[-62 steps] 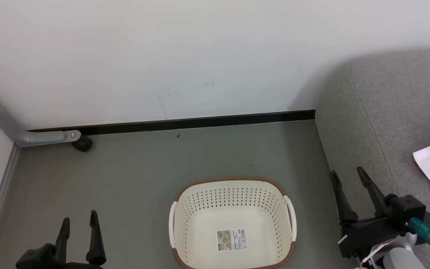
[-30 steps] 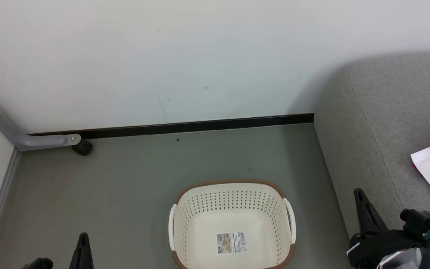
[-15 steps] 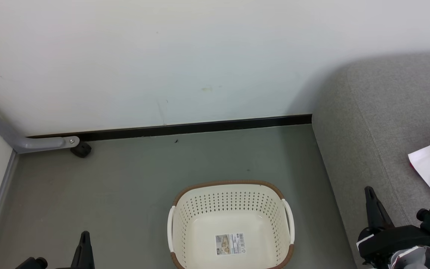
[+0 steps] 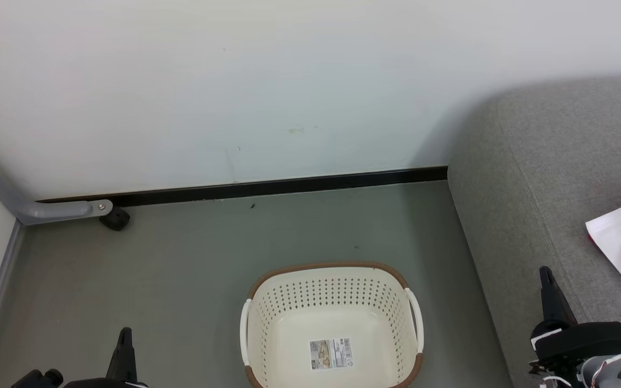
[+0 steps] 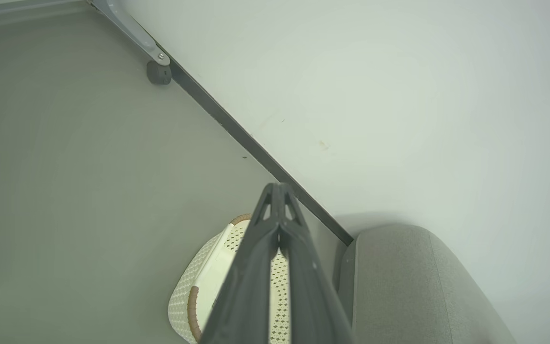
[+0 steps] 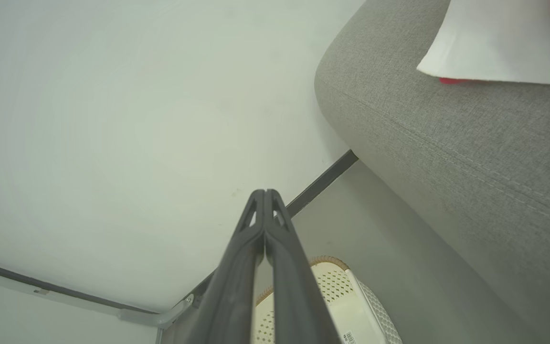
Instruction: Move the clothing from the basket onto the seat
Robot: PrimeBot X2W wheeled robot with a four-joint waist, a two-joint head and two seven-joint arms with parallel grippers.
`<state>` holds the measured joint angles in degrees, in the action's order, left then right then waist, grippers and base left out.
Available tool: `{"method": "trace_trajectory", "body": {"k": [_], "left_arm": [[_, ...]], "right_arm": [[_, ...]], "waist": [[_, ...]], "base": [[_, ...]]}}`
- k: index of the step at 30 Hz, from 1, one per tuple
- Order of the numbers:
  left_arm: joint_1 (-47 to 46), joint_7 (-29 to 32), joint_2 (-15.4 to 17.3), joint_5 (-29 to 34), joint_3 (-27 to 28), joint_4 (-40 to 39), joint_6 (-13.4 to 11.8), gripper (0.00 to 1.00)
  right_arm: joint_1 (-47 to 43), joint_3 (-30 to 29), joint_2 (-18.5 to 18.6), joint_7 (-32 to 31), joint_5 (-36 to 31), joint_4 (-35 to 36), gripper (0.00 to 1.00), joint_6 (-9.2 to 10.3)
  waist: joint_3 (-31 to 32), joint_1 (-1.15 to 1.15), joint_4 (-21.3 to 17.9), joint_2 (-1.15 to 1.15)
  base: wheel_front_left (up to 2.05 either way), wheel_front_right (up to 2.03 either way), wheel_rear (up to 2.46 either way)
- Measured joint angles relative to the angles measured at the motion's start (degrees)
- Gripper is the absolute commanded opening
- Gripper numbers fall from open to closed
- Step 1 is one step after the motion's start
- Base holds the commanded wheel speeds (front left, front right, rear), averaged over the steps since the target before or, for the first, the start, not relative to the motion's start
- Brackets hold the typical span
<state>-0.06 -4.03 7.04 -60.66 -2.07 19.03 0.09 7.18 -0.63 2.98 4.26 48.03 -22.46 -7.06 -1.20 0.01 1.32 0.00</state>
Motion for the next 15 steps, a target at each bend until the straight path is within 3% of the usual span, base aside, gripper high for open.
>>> {"method": "trace_trajectory", "body": {"k": [15], "left_arm": [[-1.0,2.9,-1.2,-8.0,1.9,-0.4,2.0,0.0]], "right_arm": [[-0.3,-2.0,-0.1,-2.8,11.5,1.4,0.0,0.0]], "waist": [[0.3,0.0,-0.4,0.0]], "base": [[0.0,0.0,0.0]]}}
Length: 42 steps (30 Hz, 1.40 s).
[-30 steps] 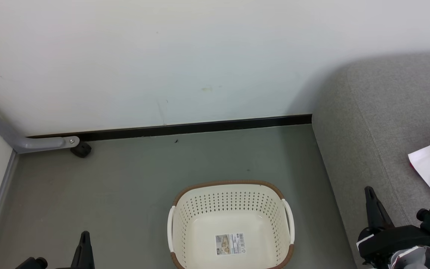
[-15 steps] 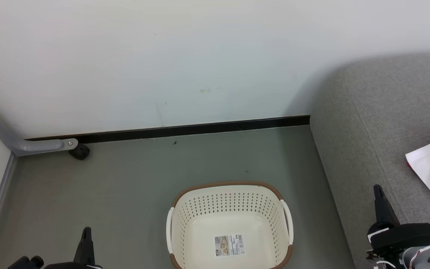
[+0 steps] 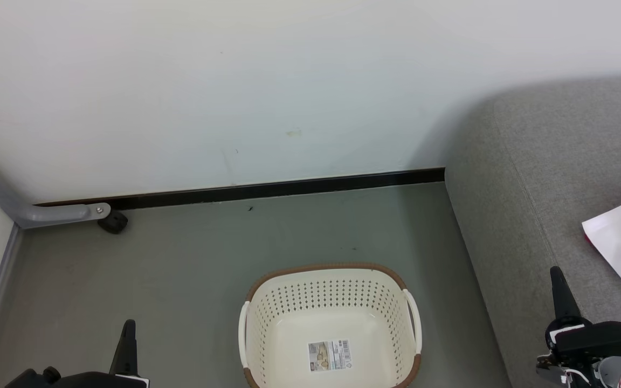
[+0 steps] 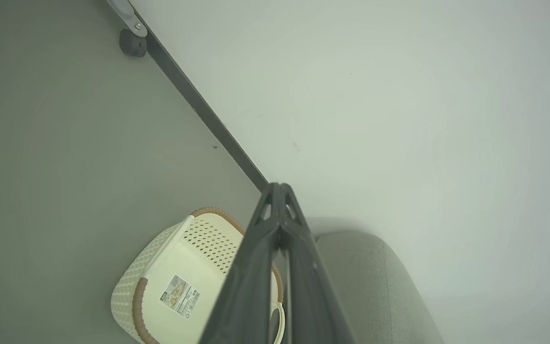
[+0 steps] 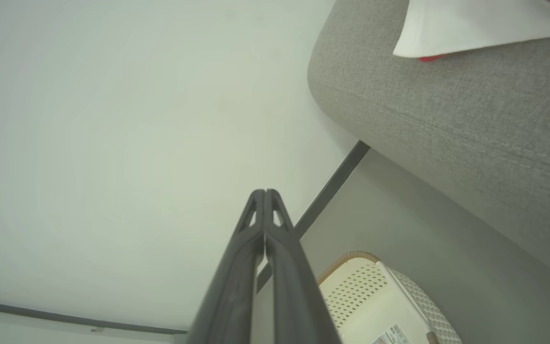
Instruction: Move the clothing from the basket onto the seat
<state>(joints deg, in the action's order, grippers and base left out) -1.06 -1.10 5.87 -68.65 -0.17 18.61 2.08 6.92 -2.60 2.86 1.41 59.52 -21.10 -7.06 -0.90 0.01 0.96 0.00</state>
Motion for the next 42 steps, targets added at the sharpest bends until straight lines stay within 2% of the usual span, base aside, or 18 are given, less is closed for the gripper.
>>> {"method": "trace_trajectory", "body": {"k": [37,42], "left_arm": [[-2.9,7.3,-3.3,-22.0,5.1,-1.0,4.6,0.0],[-3.2,7.4,-3.4,-22.9,5.1,-1.1,5.0,0.0]], "right_arm": [[-0.7,-5.2,-0.3,-7.7,31.4,3.5,0.0,0.0],[-0.8,-5.3,-0.3,-7.9,31.8,3.6,0.0,0.0]], "waist": [[0.8,-0.01,-1.0,0.0],[0.8,-0.01,-1.0,0.0]], "base": [[0.0,0.0,0.0],[0.0,0.0,0.0]]}}
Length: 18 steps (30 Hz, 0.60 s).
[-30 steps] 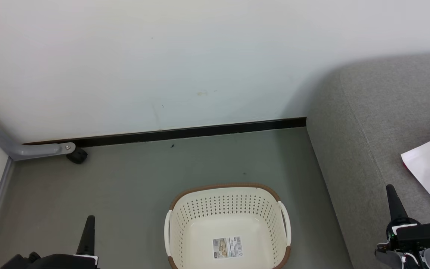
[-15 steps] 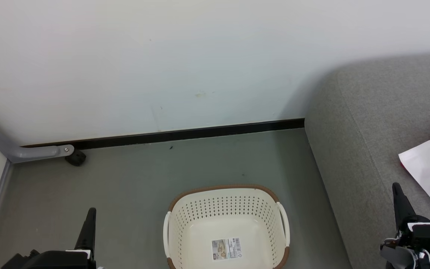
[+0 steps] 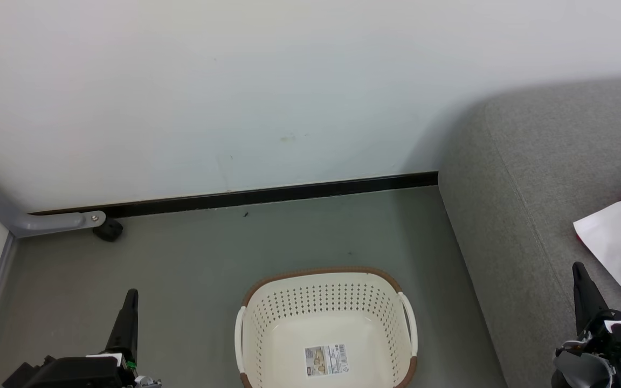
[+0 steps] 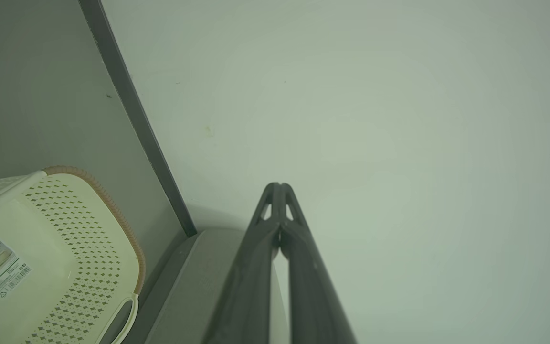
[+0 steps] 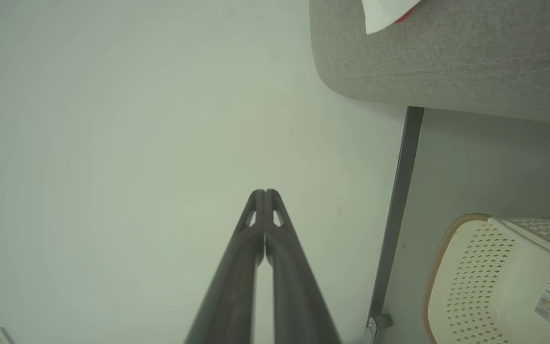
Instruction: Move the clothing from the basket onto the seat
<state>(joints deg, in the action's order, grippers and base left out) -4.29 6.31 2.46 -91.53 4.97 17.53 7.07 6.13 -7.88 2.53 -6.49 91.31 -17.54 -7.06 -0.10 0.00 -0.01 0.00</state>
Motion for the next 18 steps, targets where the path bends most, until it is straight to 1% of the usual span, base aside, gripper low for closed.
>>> {"method": "trace_trajectory", "body": {"k": [18], "left_arm": [[0.0,0.2,0.0,-0.1,0.0,0.0,0.0,0.0]], "right_arm": [[0.0,0.0,0.0,0.0,0.0,0.1,0.0,0.0]], "waist": [[0.0,0.0,0.0,0.0]], "base": [[0.0,0.0,0.0]]}}
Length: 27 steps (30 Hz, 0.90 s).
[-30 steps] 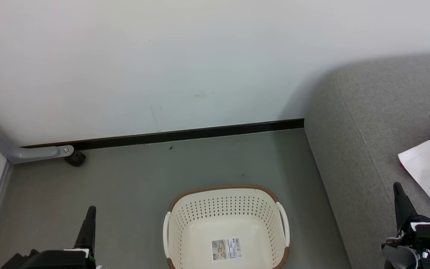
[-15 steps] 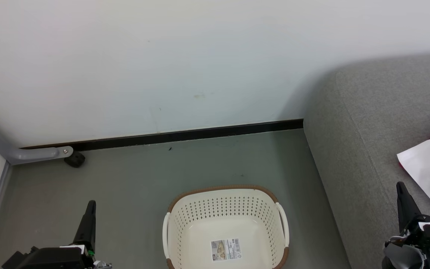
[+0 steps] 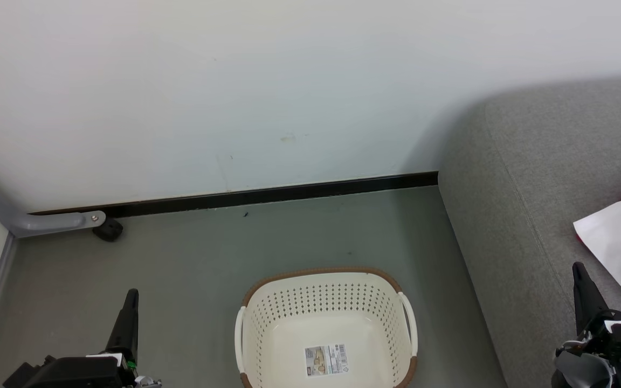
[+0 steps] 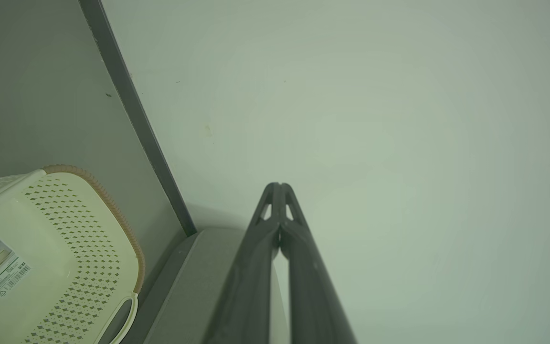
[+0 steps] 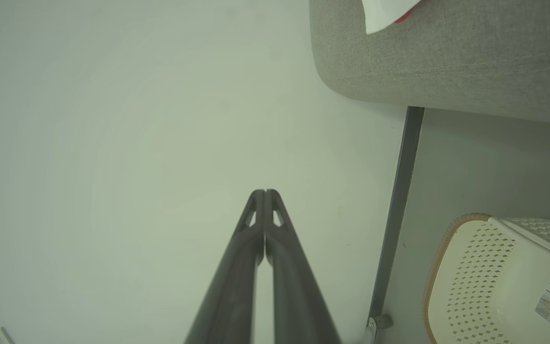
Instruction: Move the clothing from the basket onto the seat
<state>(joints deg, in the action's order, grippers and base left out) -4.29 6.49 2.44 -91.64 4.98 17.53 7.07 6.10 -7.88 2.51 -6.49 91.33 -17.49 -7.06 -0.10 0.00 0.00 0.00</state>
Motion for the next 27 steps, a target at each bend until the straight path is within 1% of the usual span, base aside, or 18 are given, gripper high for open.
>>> {"method": "trace_trajectory", "body": {"k": [27], "left_arm": [[0.0,0.0,0.0,0.0,0.0,0.0,0.0,0.0]], "right_arm": [[-0.1,0.0,0.0,0.0,0.0,0.0,0.0,0.0]], "waist": [[0.0,0.0,0.0,0.0]], "base": [[0.0,0.0,0.0]]}}
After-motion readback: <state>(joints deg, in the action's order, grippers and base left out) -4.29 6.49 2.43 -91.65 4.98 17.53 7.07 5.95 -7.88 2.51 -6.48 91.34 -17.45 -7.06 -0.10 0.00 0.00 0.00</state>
